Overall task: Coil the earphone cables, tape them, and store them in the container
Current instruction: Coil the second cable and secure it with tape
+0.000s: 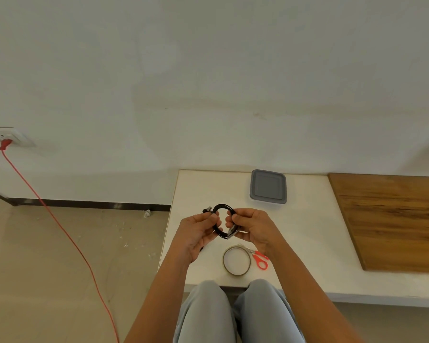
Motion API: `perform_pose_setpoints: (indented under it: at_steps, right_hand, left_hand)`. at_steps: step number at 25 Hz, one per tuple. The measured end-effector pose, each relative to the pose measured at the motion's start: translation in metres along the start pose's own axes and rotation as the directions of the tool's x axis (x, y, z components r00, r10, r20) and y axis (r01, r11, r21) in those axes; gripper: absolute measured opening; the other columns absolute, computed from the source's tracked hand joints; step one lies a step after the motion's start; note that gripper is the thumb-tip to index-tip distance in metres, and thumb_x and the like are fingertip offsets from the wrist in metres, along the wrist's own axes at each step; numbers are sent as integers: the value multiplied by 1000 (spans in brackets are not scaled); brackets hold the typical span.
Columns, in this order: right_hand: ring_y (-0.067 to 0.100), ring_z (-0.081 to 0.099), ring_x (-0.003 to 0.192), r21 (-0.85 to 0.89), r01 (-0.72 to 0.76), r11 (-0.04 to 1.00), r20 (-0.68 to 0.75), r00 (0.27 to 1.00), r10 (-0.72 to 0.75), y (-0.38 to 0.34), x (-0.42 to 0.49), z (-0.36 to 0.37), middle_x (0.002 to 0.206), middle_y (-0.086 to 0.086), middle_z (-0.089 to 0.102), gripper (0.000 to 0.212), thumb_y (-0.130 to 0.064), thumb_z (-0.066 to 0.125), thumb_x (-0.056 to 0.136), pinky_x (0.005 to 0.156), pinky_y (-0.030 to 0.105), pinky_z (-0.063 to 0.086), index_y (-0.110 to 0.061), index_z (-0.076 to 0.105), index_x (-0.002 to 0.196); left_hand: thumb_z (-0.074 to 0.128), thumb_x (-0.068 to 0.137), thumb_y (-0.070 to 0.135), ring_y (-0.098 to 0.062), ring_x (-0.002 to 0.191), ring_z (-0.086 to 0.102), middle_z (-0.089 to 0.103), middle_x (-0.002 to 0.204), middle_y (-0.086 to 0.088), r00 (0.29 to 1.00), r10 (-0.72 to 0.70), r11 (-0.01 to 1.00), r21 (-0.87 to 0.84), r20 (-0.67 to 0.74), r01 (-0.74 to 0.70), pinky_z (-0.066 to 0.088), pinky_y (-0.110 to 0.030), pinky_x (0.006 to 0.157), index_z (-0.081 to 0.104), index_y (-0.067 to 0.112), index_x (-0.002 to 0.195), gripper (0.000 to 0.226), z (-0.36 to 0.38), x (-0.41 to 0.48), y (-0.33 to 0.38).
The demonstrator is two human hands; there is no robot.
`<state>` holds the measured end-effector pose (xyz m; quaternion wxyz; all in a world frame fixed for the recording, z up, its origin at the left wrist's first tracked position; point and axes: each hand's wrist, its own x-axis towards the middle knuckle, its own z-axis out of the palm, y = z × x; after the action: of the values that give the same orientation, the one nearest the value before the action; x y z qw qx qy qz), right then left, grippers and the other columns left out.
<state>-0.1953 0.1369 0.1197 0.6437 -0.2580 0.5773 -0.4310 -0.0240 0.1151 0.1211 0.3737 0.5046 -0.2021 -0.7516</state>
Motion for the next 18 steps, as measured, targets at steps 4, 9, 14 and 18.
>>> perform_pose_setpoints:
  at_steps: [4, 9, 14, 18]
  right_hand:
    - [21, 73, 76, -26, 20, 999, -64, 998, -22, 2, 2, -1, 85, 13, 74, 13, 2, 63, 87, 65, 28, 59, -4, 70, 96]
    - [24, 63, 73, 2, -162, 987, -137, 977, 161, 9, 8, 5, 82, 10, 62, 9, -5, 59, 90, 72, 40, 57, -9, 67, 93]
    - [22, 56, 72, 139, -133, 981, -156, 976, 154, 10, 13, 10, 83, 13, 57, 8, 0, 56, 91, 71, 38, 57, -3, 63, 91]
    - [28, 54, 75, 255, -317, 914, -140, 923, 359, 11, 20, 11, 90, 17, 49, 3, -3, 59, 91, 76, 53, 51, -4, 58, 93]
  left_hand:
    - [68, 85, -1, -14, 62, 69, 72, 75, -11, 991, 65, 969, 245, -114, -35, 57, -23, 57, 70, -3, 94, 10, 9, 6, 4]
    - [70, 83, -1, -17, 63, 69, 70, 76, -14, 990, 44, 969, 248, -134, -9, 59, -27, 60, 70, -5, 93, 11, 17, 11, 3]
    - [69, 85, 4, -19, 68, 67, 67, 79, -13, 992, 48, 975, 223, -115, -21, 59, -25, 62, 69, -4, 98, 15, 14, 13, -4]
    - [61, 90, 1, -18, 66, 62, 64, 79, -13, 996, 28, 968, 250, -85, -6, 58, -23, 61, 68, -5, 97, 12, 11, 21, -9]
